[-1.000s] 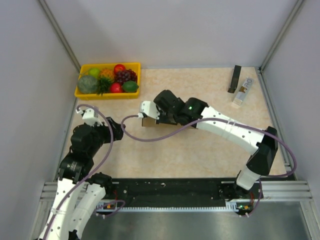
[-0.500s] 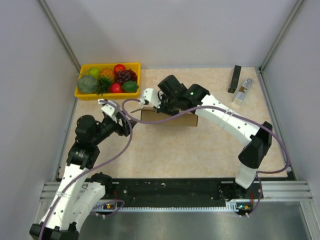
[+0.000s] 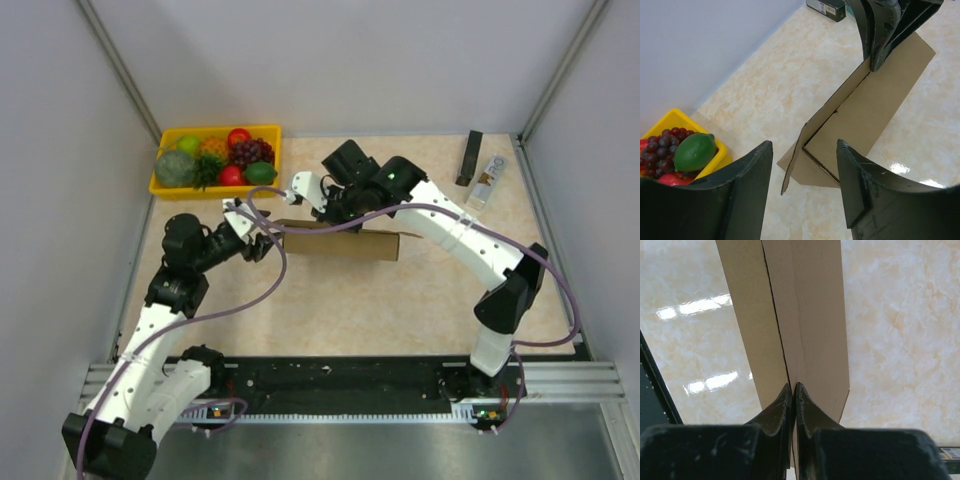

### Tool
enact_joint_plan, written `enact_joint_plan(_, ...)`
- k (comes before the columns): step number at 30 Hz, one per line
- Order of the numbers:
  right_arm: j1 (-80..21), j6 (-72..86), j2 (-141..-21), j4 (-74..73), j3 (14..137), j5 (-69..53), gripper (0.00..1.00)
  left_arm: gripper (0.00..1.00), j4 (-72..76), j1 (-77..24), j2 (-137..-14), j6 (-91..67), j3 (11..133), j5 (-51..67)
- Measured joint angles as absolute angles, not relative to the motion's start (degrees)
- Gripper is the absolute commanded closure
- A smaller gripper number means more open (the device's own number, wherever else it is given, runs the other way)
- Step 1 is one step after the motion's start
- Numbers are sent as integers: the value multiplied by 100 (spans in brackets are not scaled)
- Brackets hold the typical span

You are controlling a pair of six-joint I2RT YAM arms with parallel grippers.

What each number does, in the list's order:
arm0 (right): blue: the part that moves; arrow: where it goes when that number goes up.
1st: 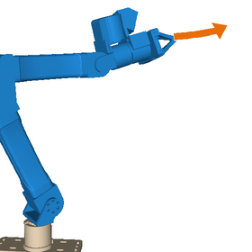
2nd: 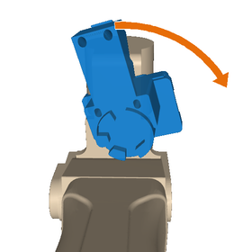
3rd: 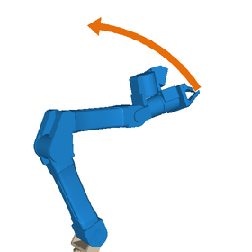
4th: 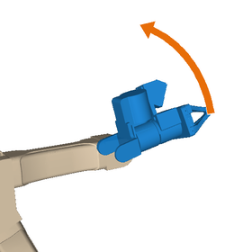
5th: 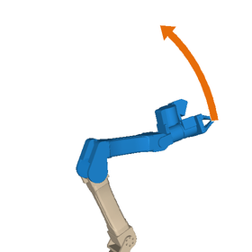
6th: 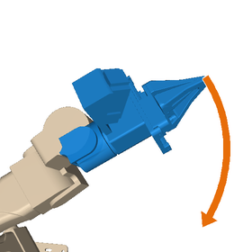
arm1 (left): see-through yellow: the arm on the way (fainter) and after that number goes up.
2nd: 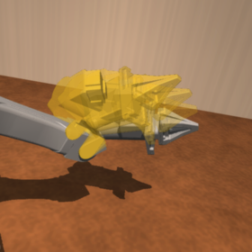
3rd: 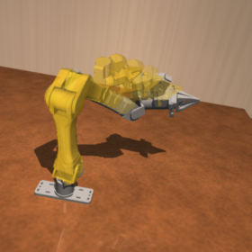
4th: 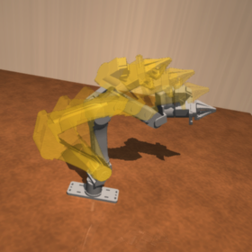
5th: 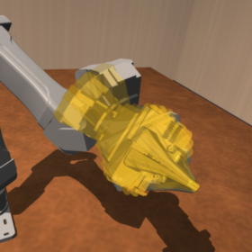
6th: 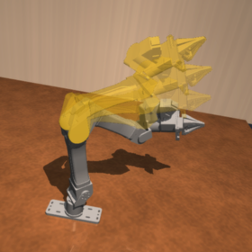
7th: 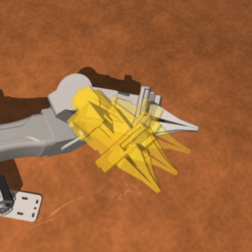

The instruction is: Fold the paper box

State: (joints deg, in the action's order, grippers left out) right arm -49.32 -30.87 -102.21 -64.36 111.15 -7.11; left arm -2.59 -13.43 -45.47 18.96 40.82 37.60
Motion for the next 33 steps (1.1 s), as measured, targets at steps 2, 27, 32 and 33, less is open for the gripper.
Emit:
enact_joint_plan(2,-4932,-3072,-10178,-6473,11115,-742,100,54,-235,-1343,-4591,1922,4145,3826)
enact_joint_plan(27,-4696,-2171,-10580,-6685,11454,-985,33,100,-305,-1527,-4991,1288,4171,3404)
enact_joint_plan(32,-4685,-1310,-10844,-6552,11419,-478,19,100,-187,-1538,-4694,731,3710,3186)
enact_joint_plan(33,-4674,-1131,-10842,-6545,11389,-429,18,100,-191,-1538,-4646,663,3660,3138)
